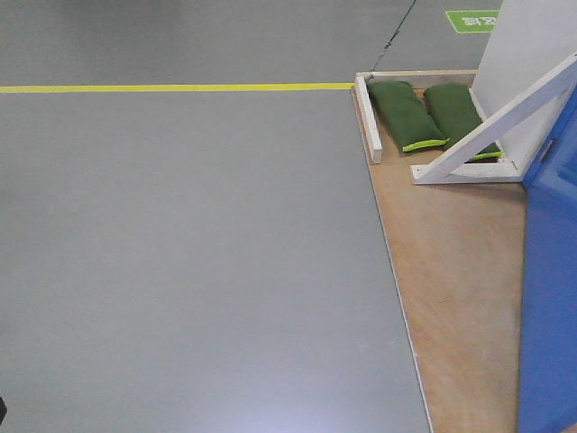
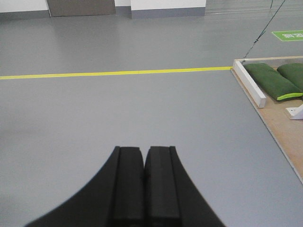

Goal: Move to blue door and open it

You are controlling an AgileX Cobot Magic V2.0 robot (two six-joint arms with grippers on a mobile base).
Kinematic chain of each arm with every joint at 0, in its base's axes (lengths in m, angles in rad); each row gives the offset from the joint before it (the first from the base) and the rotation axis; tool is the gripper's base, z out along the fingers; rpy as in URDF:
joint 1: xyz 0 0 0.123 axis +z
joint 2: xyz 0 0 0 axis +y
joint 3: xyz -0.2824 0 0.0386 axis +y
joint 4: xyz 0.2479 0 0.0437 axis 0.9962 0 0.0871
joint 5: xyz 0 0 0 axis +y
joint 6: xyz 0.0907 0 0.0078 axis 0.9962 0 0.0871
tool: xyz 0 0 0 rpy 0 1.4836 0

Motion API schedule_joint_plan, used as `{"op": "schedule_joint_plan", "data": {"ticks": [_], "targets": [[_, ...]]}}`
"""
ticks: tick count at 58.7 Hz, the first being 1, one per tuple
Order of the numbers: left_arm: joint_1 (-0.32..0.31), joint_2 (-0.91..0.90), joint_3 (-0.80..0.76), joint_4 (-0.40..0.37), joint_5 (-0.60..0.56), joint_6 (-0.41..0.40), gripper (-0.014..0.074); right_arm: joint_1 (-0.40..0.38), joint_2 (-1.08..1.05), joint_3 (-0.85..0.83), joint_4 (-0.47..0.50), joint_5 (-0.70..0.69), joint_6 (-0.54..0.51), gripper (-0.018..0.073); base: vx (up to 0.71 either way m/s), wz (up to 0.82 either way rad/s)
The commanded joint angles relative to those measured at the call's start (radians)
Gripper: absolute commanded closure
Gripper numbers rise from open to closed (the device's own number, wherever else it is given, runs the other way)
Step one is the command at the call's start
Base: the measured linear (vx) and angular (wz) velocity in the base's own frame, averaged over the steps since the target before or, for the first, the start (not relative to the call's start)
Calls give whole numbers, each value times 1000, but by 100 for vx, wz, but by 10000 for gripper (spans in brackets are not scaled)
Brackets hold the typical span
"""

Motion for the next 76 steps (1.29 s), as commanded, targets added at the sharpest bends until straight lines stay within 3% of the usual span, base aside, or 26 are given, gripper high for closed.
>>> {"op": "schedule_joint_plan", "data": {"ticks": [1,8,17,27,42,56,76], "targets": [[-3,-14,-19,-3,-84,-7,524,-157,64,-106,84,-99,-4,551,0,0],[-3,-14,-19,-3,-84,-7,524,-323,138,-202,212,-158,-4,551,0,0],[-3,-14,-19,-3,-84,-7,524,-435,237,-329,332,-167,-4,551,0,0],[-3,-14,-19,-3,-84,-7,524,-440,381,-498,394,-164,-4,551,0,0],[-3,-14,-19,-3,-84,-7,524,-438,503,-639,391,-57,-4,551,0,0],[-3,-14,-19,-3,-84,-7,524,-351,516,-639,391,55,-4,551,0,0],[-3,-14,-19,-3,-84,-7,524,-55,415,-637,391,118,-4,551,0,-1]]}}
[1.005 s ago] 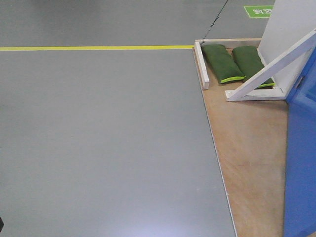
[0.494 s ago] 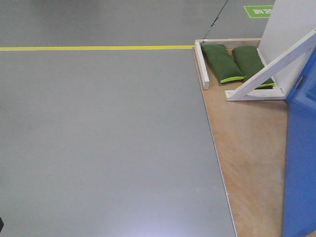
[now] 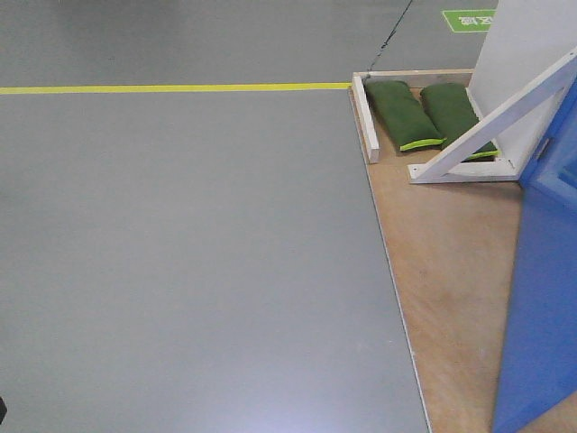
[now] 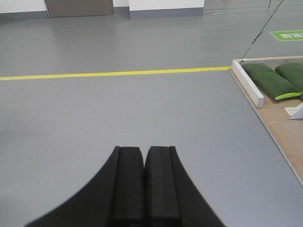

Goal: Move to blue door and open it

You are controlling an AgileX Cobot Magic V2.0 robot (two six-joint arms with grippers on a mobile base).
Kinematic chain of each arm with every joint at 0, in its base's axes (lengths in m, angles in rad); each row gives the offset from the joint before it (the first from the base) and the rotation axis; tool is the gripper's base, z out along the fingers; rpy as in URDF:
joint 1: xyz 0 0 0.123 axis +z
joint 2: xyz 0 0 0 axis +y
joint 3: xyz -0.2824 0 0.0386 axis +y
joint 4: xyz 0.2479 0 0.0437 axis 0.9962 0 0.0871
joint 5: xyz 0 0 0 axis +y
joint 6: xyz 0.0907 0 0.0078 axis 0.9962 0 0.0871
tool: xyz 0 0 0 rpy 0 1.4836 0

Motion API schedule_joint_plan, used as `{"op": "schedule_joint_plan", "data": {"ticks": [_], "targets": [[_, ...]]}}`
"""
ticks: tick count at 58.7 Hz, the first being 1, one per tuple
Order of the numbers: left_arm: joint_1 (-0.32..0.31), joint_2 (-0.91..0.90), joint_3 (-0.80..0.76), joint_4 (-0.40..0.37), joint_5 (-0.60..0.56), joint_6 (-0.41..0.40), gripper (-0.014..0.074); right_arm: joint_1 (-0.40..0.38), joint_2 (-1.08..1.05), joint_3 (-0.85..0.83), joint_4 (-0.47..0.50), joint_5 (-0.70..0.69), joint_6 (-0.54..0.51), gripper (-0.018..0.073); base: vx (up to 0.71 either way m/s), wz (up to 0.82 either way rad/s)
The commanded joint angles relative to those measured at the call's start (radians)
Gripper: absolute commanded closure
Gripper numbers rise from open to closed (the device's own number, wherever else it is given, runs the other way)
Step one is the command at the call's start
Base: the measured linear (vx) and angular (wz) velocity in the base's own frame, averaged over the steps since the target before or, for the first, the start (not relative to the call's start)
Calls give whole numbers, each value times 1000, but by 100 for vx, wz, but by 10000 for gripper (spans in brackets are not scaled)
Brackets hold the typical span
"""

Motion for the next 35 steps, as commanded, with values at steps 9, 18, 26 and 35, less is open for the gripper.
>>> {"op": "schedule_joint_plan", "data": {"ticks": [9,18,26,35], "targets": [[-3,-14,-19,-3,-84,-7,524,281,-87,-50,-68,321,-17,551,-1,-3],[-3,-14,-19,-3,-84,-7,524,415,-102,-50,-69,320,-17,551,0,-2],[-3,-14,-19,-3,-84,-7,524,454,-97,-50,-69,322,-17,551,0,0],[-3,-14,-19,-3,-84,-7,524,454,-80,-50,-70,306,-17,551,0,1]]}}
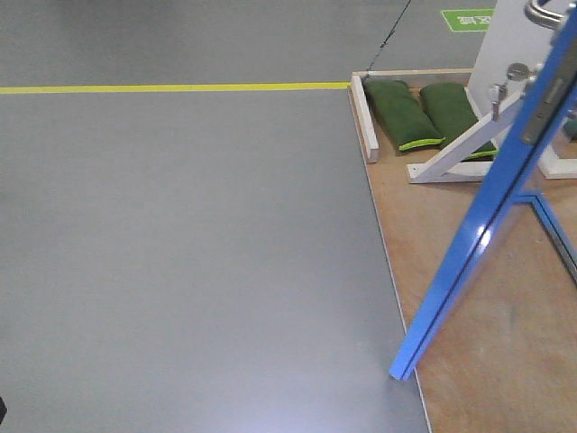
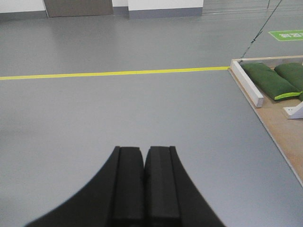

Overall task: Move to blue door and open it
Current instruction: 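Pull the blue door open toward the robot with the right gripper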

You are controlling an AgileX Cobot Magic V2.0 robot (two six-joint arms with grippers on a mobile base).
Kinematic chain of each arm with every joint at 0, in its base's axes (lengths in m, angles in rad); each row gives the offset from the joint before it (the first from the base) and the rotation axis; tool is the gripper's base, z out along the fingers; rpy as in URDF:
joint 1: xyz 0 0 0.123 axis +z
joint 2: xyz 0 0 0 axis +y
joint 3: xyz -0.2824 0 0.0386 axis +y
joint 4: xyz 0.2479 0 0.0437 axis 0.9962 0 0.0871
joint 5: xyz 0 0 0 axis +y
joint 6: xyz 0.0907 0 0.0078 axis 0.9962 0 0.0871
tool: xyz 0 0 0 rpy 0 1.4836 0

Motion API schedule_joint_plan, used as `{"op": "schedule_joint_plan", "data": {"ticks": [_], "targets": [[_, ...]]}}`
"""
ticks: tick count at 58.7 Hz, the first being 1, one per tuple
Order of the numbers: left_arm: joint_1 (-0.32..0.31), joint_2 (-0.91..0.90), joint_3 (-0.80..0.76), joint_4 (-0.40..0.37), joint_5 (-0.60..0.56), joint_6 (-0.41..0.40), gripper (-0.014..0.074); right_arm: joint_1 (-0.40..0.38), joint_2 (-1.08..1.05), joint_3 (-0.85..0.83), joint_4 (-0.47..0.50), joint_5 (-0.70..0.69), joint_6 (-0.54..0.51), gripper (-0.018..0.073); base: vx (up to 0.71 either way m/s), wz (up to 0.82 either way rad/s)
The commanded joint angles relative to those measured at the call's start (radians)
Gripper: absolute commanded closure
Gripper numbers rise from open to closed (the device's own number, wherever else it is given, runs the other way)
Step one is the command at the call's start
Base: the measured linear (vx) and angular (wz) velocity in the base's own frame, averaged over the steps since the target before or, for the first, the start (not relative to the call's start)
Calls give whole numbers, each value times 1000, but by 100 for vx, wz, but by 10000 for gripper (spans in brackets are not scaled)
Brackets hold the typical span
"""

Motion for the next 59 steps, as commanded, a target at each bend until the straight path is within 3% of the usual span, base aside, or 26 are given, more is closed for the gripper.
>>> {"op": "schedule_joint_plan", "data": {"ticks": [1,28,59], "targets": [[-3,-14,-19,-3,-84,-7,524,-6,-14,-31,-7,-57,-12,551,0,3],[-3,-14,-19,-3,-84,-7,524,-6,100,-31,-5,-165,-12,551,0,0],[-3,-14,-19,-3,-84,-7,524,29,177,-43,3,-113,-12,551,0,0]]}}
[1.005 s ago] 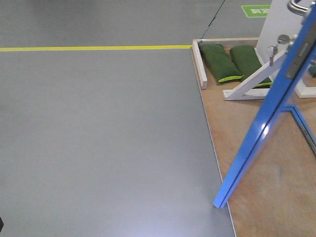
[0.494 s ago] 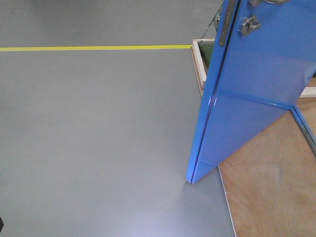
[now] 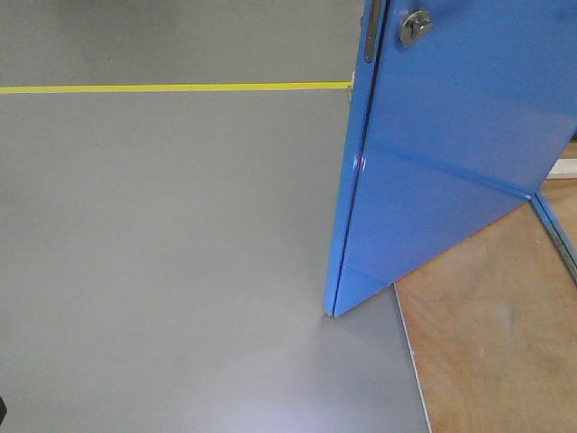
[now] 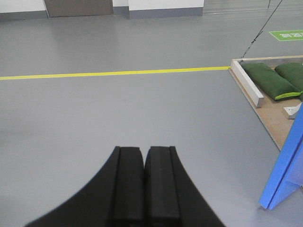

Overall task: Move to blue door and open it
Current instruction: 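Pull the blue door open toward the robot with the right gripper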

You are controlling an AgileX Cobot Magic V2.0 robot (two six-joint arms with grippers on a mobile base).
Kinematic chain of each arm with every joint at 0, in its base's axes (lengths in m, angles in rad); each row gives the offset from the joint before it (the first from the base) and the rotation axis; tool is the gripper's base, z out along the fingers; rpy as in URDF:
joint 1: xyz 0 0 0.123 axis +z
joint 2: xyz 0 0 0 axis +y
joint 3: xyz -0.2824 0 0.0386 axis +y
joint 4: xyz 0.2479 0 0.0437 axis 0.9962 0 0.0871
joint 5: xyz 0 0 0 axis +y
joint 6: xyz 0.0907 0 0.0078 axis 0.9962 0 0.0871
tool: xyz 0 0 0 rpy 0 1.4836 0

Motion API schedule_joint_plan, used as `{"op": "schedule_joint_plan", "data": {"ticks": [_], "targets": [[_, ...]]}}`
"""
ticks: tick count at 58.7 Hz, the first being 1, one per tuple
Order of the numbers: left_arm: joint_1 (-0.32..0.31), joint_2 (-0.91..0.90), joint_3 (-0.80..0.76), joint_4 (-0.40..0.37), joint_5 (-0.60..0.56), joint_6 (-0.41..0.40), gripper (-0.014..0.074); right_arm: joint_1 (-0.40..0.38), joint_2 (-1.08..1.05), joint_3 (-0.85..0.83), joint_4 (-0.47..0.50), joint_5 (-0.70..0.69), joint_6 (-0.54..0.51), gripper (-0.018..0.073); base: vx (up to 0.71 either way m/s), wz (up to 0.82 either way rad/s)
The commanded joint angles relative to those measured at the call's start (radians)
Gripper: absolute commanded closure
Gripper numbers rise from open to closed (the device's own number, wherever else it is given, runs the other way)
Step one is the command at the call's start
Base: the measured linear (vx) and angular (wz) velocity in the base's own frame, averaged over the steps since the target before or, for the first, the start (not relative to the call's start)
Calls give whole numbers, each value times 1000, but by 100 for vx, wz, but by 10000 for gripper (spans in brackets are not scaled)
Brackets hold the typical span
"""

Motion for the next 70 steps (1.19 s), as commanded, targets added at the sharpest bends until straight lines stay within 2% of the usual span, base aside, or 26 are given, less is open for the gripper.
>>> {"op": "schedule_joint_plan", "data": {"ticks": [1,9,18,28,36,50,70], "targets": [[-3,-14,-19,-3,-84,-7,524,18,4,-48,5,-36,-9,551,0,0],[-3,-14,-19,-3,-84,-7,524,48,64,-151,5,-30,-9,551,0,0],[-3,-14,-19,-3,-84,-7,524,84,163,-346,3,-7,-9,551,0,0],[-3,-14,-19,-3,-84,-7,524,85,260,-501,0,92,-9,551,0,0],[-3,-14,-19,-3,-84,-7,524,85,322,-584,0,85,-9,551,0,0],[-3,-14,-19,-3,-84,-7,524,85,354,-601,0,100,-9,551,0,0],[-3,-14,-19,-3,-84,-7,524,144,373,-601,0,114,-9,551,0,0]]}}
